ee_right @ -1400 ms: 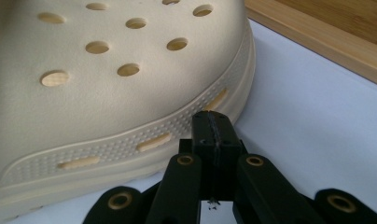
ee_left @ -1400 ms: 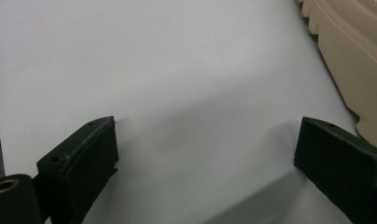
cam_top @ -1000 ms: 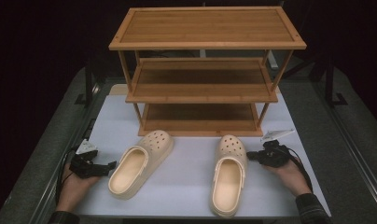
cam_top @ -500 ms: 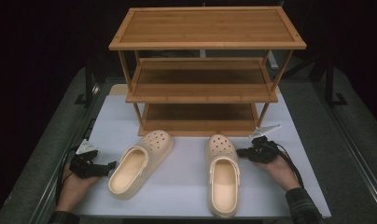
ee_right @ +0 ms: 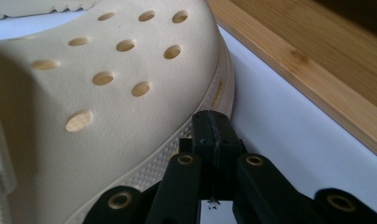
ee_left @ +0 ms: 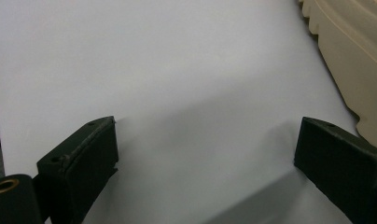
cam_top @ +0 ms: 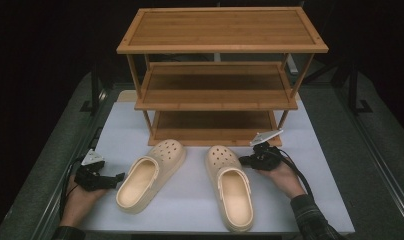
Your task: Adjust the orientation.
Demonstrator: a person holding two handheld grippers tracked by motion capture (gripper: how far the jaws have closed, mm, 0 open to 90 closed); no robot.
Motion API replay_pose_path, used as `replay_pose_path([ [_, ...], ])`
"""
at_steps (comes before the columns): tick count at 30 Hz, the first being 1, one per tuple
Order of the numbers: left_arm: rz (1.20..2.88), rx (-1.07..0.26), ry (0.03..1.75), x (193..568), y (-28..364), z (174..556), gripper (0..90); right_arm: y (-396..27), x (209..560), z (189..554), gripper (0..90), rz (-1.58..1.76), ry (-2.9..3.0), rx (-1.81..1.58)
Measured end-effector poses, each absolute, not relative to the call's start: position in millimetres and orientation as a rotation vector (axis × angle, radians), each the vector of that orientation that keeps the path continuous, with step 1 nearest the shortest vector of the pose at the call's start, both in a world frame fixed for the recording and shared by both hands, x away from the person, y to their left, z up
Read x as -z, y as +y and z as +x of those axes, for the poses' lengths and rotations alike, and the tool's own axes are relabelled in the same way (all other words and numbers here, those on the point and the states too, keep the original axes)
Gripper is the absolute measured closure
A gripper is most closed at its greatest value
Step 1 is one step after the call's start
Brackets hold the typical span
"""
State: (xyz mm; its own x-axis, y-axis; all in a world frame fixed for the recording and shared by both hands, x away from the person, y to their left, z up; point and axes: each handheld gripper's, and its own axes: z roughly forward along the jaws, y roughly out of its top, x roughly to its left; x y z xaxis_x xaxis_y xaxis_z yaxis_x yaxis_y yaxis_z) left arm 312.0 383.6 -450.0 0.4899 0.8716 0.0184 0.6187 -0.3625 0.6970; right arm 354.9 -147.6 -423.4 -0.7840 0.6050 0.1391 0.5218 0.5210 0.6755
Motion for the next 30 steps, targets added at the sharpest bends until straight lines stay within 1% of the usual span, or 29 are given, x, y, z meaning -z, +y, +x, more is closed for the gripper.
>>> replay_pose_path([
  [4, 2.106, -0.518, 1.221, 450.1, 383.6, 311.9, 5.5, -143.0, 423.4, 355.0, 89.9, 0.959, 2.638, -1.120],
  [8, 2.106, -0.519, 1.221, 450.0, 383.6, 311.9, 5.5, -147.7, 421.5, 353.2, 88.8, 0.997, 2.615, -1.158],
  [11, 2.106, -0.519, 1.221, 450.0, 383.6, 311.9, 5.6, -154.1, 419.4, 350.7, 81.9, 1.025, 2.585, -1.189],
  [14, 2.105, -0.519, 1.221, 450.0, 383.5, 311.8, 5.5, -161.3, 418.2, 346.2, 71.2, 1.041, 2.563, -1.187],
  [21, 2.106, -0.519, 1.221, 450.0, 383.6, 311.8, 5.5, -184.1, 415.5, 332.2, 54.0, 1.108, 2.481, -1.203],
  [24, 2.105, -0.519, 1.221, 450.0, 383.6, 311.8, 5.6, -190.6, 412.9, 325.5, 50.5, 1.125, 2.453, -1.178],
  [30, 2.105, -0.520, 1.220, 450.1, 383.6, 311.8, 5.6, -203.3, 409.8, 310.4, 46.6, 1.169, 2.406, -1.190],
])
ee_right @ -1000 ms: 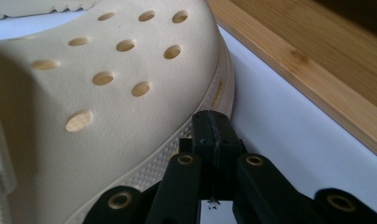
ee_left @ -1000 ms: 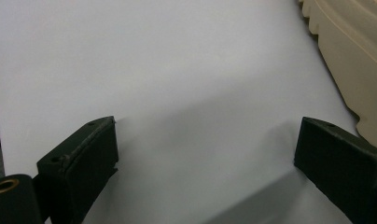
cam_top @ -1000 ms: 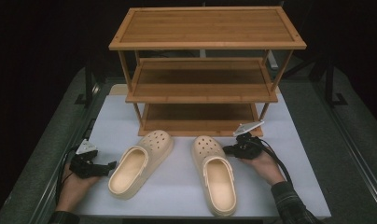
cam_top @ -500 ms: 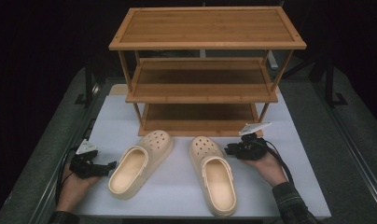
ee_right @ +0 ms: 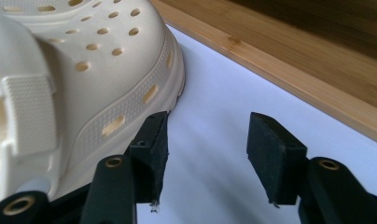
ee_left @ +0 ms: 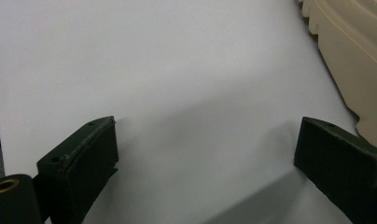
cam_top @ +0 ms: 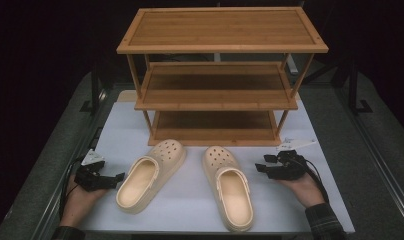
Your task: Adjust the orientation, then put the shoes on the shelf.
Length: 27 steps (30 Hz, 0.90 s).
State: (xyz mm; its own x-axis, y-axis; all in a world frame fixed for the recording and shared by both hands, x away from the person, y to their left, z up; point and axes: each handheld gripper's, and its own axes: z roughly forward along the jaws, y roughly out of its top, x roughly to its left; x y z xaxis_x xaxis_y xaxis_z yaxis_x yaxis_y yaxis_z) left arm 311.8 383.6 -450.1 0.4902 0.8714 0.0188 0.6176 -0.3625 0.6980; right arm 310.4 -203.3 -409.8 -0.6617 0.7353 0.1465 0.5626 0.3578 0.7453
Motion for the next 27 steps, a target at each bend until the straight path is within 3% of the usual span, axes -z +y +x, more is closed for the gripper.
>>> replay_pose_path([
  [14, 2.105, -0.519, 1.221, 450.1, 383.8, 312.0, 5.6, -215.0, 397.7, 273.3, 36.1, 1.159, 2.374, -1.311],
  [27, 2.105, -0.519, 1.221, 450.1, 383.8, 312.0, 5.6, -190.0, 388.7, 256.3, 34.5, 1.059, 2.415, -1.398],
])
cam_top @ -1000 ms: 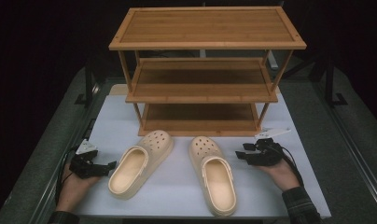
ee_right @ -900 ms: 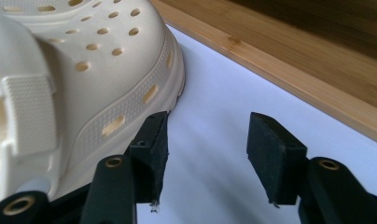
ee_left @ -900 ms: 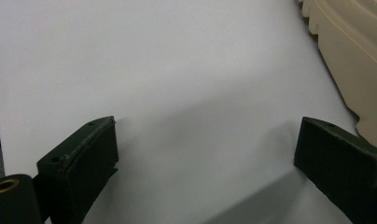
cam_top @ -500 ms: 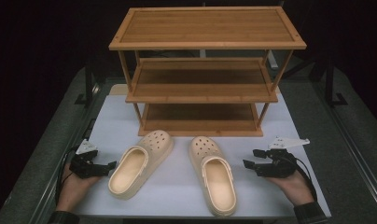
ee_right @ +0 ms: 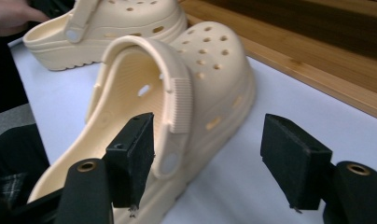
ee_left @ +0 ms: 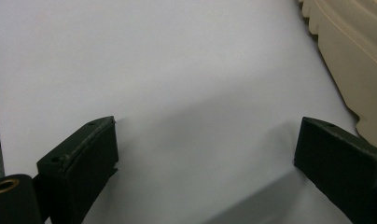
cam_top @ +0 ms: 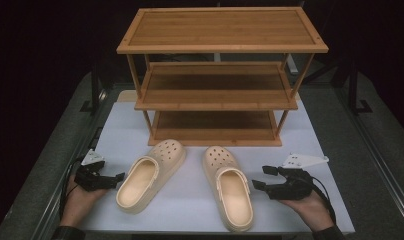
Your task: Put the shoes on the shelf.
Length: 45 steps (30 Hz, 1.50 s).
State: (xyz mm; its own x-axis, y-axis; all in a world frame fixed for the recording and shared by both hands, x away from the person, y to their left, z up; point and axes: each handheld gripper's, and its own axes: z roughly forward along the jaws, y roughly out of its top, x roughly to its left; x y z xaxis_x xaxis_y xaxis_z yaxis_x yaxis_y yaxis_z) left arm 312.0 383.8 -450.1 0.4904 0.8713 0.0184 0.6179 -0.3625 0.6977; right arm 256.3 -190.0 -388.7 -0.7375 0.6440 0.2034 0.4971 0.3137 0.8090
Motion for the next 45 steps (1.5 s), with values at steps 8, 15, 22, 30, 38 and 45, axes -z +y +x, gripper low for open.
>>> replay_pose_path([
  [8, 2.106, -0.519, 1.220, 449.8, 384.0, 312.0, 5.6, -171.2, 389.2, 259.2, 34.5, 1.025, 2.444, -1.423],
  [15, 2.096, -0.518, 1.208, 434.9, 388.9, 309.6, 8.3, -160.2, 391.4, 266.5, 34.6, 1.009, 2.456, -1.413],
  [22, 2.049, -0.464, 1.066, 398.1, 386.5, 295.5, 14.3, -155.2, 394.4, 271.5, 34.6, 1.005, 2.467, -1.397],
  [30, 2.045, -0.392, 0.892, 380.4, 352.4, 291.9, 21.3, -149.9, 397.0, 275.5, 34.6, 1.003, 2.474, -1.380],
  [38, 2.118, -0.377, 0.849, 390.6, 319.8, 305.3, 32.6, -145.6, 400.4, 278.8, 36.5, 1.008, 2.482, -1.342],
  [45, 2.116, -0.388, 0.834, 392.4, 311.3, 312.1, 51.6, -144.4, 404.4, 281.2, 47.0, 1.016, 2.481, -1.304],
])
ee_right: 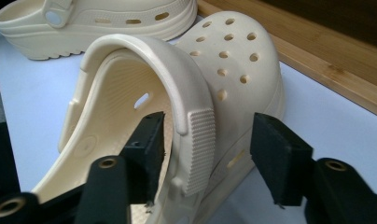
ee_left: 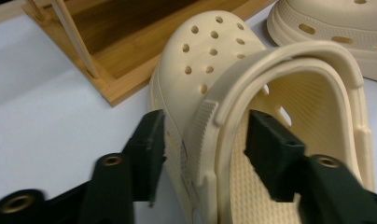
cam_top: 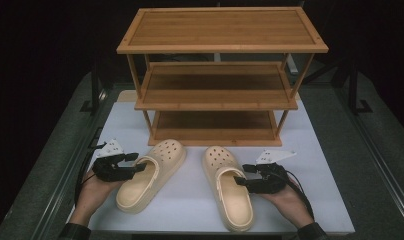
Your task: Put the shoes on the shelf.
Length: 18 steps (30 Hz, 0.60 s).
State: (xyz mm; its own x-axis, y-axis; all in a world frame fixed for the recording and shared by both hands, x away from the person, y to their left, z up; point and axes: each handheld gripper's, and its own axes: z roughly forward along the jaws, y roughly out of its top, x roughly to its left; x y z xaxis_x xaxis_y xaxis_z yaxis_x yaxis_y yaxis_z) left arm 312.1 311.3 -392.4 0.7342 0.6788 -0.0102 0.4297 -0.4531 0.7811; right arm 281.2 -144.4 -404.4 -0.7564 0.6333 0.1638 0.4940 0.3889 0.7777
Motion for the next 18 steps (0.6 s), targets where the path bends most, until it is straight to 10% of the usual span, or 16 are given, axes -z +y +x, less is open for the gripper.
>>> replay_pose_path([
  [5, 2.119, -0.386, 0.826, 391.6, 308.8, 311.8, 67.0, -142.2, 404.3, 281.3, 55.8, 1.006, 2.487, -1.300],
  [18, 2.136, -0.420, 0.828, 389.3, 306.3, 309.1, 73.1, -142.3, 400.0, 278.5, 73.6, 0.978, 2.449, -1.247],
])
